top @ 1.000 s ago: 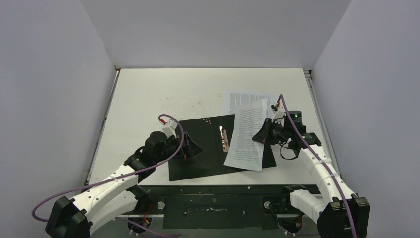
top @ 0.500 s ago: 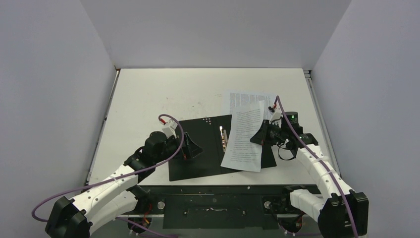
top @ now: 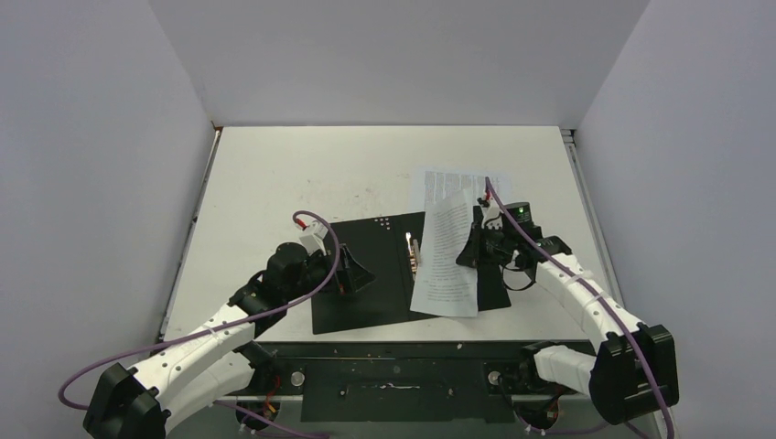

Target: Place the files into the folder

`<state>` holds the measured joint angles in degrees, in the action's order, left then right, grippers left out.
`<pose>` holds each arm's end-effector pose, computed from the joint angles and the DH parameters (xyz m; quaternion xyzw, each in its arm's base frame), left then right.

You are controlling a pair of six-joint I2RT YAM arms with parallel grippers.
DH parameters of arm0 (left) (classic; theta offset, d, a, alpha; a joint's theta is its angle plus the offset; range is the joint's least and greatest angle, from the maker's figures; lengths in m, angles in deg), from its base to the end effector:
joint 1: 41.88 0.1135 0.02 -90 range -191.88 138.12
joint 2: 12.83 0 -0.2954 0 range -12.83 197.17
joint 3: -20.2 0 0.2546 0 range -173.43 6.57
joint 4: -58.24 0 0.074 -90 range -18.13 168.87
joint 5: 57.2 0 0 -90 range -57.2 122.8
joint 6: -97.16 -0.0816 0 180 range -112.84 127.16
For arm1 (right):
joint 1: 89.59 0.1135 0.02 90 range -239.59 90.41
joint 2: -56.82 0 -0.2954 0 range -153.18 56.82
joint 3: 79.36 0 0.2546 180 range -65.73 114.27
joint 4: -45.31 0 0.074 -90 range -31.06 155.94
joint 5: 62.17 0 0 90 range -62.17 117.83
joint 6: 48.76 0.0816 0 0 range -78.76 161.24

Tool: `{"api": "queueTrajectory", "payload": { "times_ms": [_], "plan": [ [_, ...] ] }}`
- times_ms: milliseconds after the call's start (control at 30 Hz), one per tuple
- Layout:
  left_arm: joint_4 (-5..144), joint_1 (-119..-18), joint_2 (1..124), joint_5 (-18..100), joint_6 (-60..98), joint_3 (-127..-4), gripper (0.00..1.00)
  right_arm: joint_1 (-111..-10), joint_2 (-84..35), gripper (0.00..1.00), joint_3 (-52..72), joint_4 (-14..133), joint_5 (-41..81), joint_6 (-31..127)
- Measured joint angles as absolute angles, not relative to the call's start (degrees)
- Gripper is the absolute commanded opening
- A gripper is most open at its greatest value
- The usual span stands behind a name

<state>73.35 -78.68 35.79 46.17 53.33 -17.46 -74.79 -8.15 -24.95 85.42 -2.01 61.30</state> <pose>0.1588 -0.1424 0.2193 -0.0074 0.8448 -0.4223 0.3285 0.2188 0.0998 0.2225 -0.0448 0.9129 0.3287 0.2376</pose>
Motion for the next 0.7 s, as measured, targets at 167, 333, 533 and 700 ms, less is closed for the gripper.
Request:
{"api": "queueTrajectory", "payload": {
  "times_ms": [167,333,533,700],
  "plan": [
    [73.37,-78.68,35.79,46.17,53.07,-17.46,0.97,-73.69,-11.15,0.12,-21.28,85.55,0.83,57.97],
    [73.48,-78.7,35.79,46.15,52.92,-17.46,0.97,-73.34,-15.69,0.08,-17.78,85.62,2.64,55.11],
    [74.68,-78.87,35.79,46.12,52.7,-17.46,0.97,-72.64,-20.9,0.06,-16.32,86.1,2.82,53.62],
    [75.1,-79.33,35.79,46.12,52.46,-17.46,0.97,-72.6,-22.54,0.08,-15.58,87.3,3.12,52.49]
  ]
}}
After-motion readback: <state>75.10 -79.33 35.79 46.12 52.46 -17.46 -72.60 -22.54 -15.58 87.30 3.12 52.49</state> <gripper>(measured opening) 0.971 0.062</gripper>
